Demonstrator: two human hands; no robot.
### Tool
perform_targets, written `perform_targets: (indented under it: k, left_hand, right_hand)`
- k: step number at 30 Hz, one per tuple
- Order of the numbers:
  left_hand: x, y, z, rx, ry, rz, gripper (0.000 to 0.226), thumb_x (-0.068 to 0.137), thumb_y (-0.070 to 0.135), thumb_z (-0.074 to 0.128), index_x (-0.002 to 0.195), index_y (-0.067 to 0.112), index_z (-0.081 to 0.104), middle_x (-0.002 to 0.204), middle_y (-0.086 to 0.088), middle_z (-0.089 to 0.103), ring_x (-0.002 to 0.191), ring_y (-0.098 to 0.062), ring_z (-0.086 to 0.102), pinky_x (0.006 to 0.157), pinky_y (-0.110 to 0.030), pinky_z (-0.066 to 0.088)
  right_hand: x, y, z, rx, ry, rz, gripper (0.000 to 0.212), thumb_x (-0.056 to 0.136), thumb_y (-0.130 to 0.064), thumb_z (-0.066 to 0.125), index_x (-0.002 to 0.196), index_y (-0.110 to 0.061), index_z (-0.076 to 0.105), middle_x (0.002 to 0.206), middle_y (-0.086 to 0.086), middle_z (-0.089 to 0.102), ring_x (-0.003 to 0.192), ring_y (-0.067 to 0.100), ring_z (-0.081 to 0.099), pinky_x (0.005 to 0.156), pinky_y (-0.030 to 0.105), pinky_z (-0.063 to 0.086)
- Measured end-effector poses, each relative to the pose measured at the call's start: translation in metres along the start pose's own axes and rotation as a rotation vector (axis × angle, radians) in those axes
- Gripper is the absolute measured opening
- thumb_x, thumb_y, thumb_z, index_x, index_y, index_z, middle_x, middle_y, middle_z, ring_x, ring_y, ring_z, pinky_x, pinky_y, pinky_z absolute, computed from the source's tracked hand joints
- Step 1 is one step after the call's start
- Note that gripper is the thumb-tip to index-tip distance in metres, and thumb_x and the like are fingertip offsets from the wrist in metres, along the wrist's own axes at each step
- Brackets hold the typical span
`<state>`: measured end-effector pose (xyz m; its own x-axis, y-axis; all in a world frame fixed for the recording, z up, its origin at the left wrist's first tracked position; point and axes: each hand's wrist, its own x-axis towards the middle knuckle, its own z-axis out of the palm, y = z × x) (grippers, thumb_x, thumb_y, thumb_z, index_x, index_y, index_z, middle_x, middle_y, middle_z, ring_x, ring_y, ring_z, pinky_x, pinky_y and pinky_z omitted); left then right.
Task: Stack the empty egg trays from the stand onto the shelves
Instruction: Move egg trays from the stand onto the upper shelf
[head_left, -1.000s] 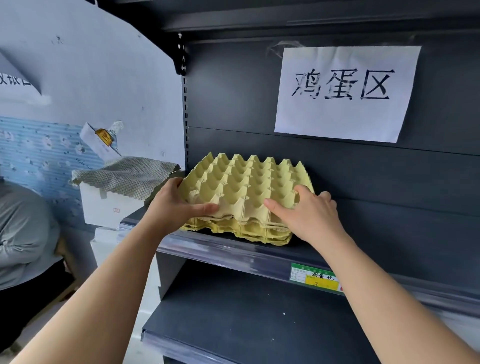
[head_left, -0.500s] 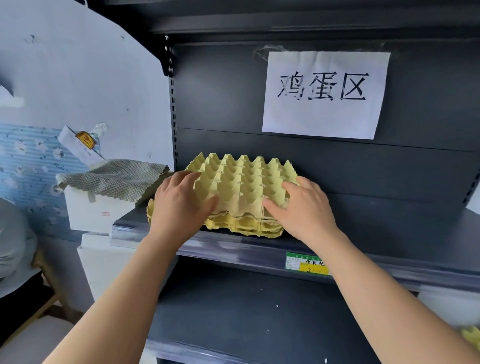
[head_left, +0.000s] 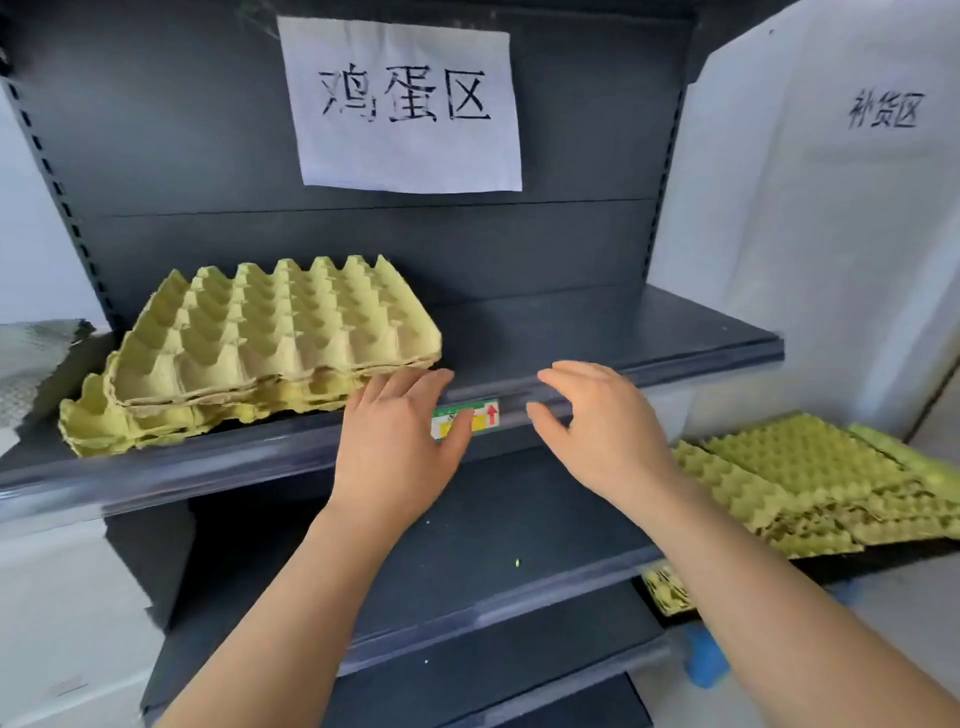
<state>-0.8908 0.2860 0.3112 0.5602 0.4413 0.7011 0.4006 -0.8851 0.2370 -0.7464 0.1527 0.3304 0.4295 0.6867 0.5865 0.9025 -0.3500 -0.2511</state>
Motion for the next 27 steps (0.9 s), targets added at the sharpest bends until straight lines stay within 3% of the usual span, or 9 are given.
perform_targets:
  k: [5, 9, 13, 19, 23, 27]
  left_hand:
    - [-0.007, 0.066, 0.060, -0.105, -0.113, 0.115, 0.049, 0.083, 0.045, 0.047, 0.109, 0.011, 0.069, 0.102, -0.006, 0.070, 0.087, -0.031, 0.064, 0.080, -0.044, 0.053]
    - [-0.004, 0.126, 0.115, -0.169, -0.184, 0.169, 0.042, 0.081, 0.040, 0.059, 0.109, 0.010, 0.070, 0.103, -0.005, 0.071, 0.090, -0.029, 0.066, 0.082, -0.042, 0.053]
    - [0.001, 0.191, 0.180, -0.218, -0.254, 0.222, 0.036, 0.079, 0.031, 0.073, 0.108, 0.010, 0.070, 0.099, -0.006, 0.071, 0.086, -0.031, 0.066, 0.079, -0.041, 0.051]
    - [0.015, 0.293, 0.283, -0.300, -0.374, 0.197, 0.035, 0.078, 0.035, 0.065, 0.103, 0.011, 0.070, 0.090, -0.005, 0.069, 0.081, -0.032, 0.064, 0.074, -0.042, 0.053]
    - [0.026, 0.351, 0.351, -0.309, -0.433, 0.154, 0.045, 0.078, 0.042, 0.058, 0.108, 0.010, 0.070, 0.097, -0.007, 0.071, 0.089, -0.032, 0.066, 0.077, -0.043, 0.054]
    - [0.037, 0.385, 0.415, -0.284, -0.523, 0.108, 0.044, 0.086, 0.041, 0.063, 0.120, 0.014, 0.065, 0.107, -0.004, 0.069, 0.100, -0.028, 0.062, 0.086, -0.043, 0.051]
  right_hand:
    - [-0.049, 0.073, -0.022, -0.116, -0.008, 0.149, 0.027, 0.083, -0.025, 0.066, 0.101, -0.005, 0.070, 0.096, 0.010, 0.069, 0.093, 0.031, 0.062, 0.080, 0.037, 0.051]
    - [-0.080, 0.143, -0.040, -0.189, -0.040, 0.265, 0.025, 0.084, -0.025, 0.064, 0.096, -0.005, 0.070, 0.093, 0.011, 0.070, 0.090, 0.030, 0.063, 0.079, 0.039, 0.052]
    - [-0.106, 0.225, -0.057, -0.221, -0.058, 0.348, 0.027, 0.084, -0.026, 0.063, 0.100, -0.005, 0.070, 0.100, 0.011, 0.070, 0.096, 0.030, 0.063, 0.084, 0.038, 0.052]
    - [-0.129, 0.363, -0.079, -0.260, -0.132, 0.424, 0.037, 0.087, -0.032, 0.057, 0.112, -0.006, 0.068, 0.112, 0.011, 0.068, 0.106, 0.028, 0.061, 0.092, 0.036, 0.049]
    - [-0.135, 0.447, -0.088, -0.283, -0.194, 0.466, 0.037, 0.091, -0.031, 0.055, 0.118, -0.009, 0.064, 0.114, 0.010, 0.066, 0.110, 0.026, 0.057, 0.094, 0.036, 0.045]
    - [-0.135, 0.524, -0.083, -0.271, -0.206, 0.517, 0.039, 0.092, -0.031, 0.054, 0.125, -0.011, 0.060, 0.124, 0.007, 0.062, 0.117, 0.023, 0.054, 0.096, 0.032, 0.041]
